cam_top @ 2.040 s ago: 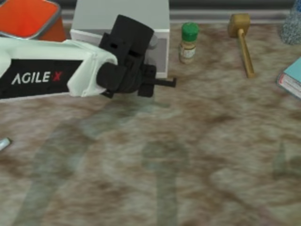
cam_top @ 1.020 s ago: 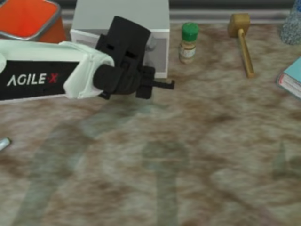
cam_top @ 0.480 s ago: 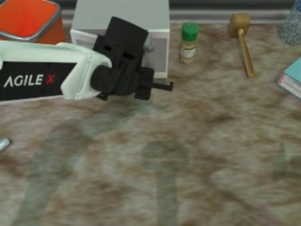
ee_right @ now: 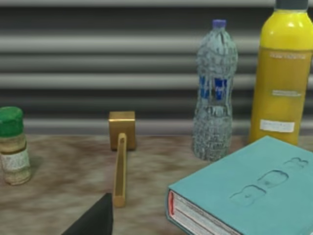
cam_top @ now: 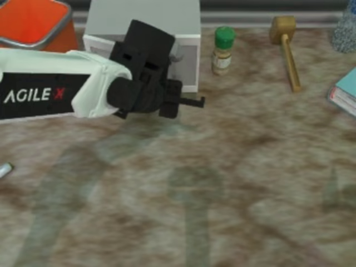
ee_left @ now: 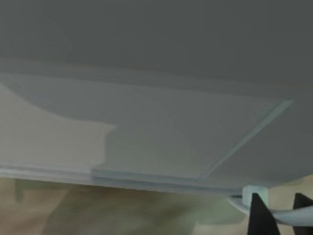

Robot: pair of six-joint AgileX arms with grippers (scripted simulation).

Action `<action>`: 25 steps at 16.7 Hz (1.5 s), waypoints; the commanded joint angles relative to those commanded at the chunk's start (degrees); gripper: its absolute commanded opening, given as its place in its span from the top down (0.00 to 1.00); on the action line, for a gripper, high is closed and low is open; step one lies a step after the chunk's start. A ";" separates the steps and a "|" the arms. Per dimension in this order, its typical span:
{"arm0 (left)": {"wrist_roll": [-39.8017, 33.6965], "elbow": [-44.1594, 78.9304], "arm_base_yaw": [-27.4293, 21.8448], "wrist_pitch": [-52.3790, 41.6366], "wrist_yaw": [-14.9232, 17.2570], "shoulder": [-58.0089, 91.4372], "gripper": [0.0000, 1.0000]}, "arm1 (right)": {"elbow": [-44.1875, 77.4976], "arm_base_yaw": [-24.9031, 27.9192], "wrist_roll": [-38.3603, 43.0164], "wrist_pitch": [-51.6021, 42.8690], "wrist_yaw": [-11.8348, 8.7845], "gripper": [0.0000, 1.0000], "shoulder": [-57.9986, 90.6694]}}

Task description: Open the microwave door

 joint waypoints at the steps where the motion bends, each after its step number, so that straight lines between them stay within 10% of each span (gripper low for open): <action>1: 0.00 0.00 0.00 0.00 0.00 0.00 1.00 | 0.00 0.00 0.00 0.00 0.00 0.00 0.00; 25: 2.75 -2.37 0.81 1.07 2.30 -1.66 1.00 | 0.00 0.00 0.00 0.00 0.00 0.00 0.00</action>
